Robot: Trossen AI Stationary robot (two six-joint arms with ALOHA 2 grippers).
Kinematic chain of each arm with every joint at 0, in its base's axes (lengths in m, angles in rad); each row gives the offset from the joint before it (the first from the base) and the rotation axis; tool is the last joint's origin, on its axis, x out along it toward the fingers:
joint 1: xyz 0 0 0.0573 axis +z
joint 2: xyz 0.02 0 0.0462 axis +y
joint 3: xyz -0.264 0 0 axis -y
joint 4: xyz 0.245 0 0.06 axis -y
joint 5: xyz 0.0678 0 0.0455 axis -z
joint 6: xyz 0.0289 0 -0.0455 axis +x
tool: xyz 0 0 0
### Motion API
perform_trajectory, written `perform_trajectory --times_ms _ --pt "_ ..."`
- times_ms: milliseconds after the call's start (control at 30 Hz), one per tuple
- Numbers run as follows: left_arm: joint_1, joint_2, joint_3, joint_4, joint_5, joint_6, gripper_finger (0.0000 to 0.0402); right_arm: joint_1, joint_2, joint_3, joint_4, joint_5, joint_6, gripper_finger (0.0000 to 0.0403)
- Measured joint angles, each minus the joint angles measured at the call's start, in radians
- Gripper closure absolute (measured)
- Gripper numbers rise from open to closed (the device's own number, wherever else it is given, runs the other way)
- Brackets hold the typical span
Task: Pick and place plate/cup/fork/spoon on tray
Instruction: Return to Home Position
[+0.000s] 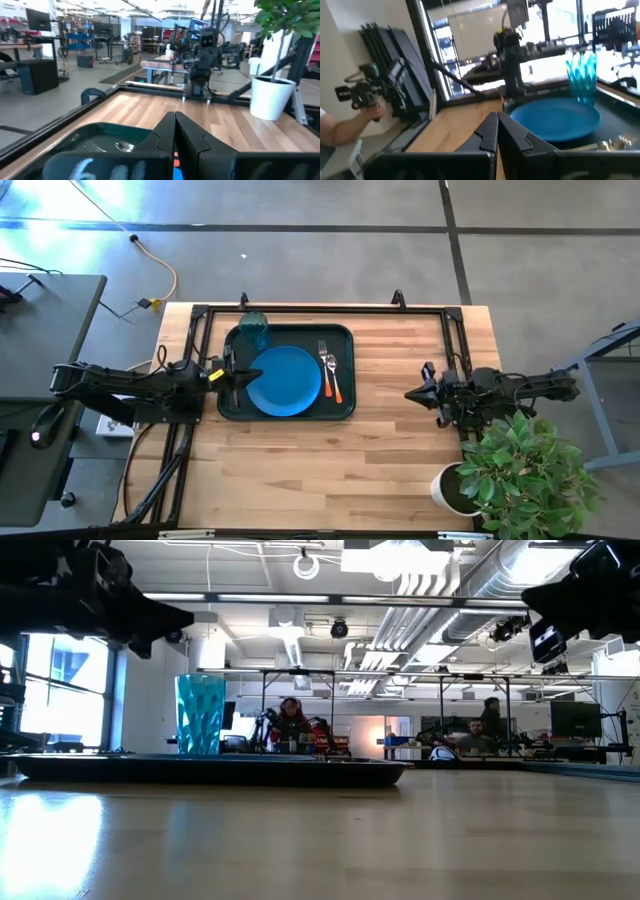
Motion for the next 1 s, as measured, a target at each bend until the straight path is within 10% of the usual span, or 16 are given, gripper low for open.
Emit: perform_trajectory --times_ms 400,1000 --pt "-0.041 -0.020 -0.002 -0.095 -0.042 0.142 0.0401 0.000 0.029 0.001 -0.098 0.002 0.000 0.0403" --pt "-0.031 -0.469 0.001 -0.531 0.039 0.006 0.0401 0.000 0.028 0.001 -0.101 -0.011 -0.045 0.0403"
